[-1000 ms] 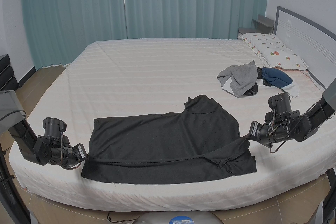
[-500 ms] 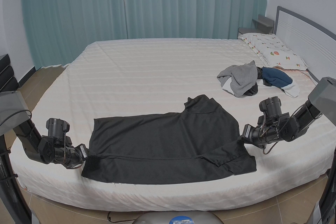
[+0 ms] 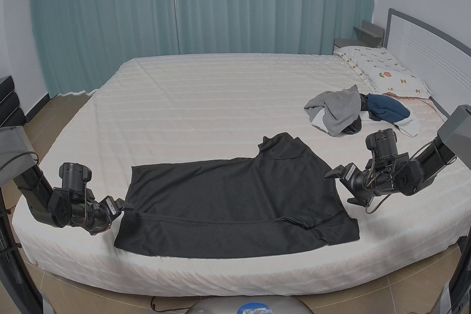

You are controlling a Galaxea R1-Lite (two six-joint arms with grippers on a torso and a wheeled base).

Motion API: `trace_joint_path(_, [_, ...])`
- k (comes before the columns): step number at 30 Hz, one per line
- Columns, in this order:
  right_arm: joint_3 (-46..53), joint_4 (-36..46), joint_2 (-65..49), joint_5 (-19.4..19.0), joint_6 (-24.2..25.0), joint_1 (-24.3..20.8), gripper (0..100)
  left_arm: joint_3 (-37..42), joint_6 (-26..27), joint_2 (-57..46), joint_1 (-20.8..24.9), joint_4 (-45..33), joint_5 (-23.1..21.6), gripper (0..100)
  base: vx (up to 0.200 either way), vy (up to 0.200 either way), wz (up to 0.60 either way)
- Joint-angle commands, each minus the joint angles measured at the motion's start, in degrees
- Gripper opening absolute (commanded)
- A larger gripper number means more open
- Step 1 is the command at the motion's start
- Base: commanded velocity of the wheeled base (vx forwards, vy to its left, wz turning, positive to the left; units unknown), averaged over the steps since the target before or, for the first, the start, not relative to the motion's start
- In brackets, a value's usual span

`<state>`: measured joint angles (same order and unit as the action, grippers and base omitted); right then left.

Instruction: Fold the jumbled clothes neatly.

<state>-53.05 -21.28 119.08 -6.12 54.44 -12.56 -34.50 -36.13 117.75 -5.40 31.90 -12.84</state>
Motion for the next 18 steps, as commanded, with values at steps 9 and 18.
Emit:
trace_joint_path(9, [5.24, -1.04, 3.35, -0.12, 6.64, -3.53, 100, 5.76, -6.32, -4.72, -2.69, 0.27, -10.89, 100, 0.0, 0.0, 0.0])
trace_joint_path(18, [5.15, -8.33, 7.05, -0.38, 10.86, -5.02, 100, 6.73, -6.41, -3.4, -2.77, 1.5, -12.48, 100, 0.0, 0.0, 0.0])
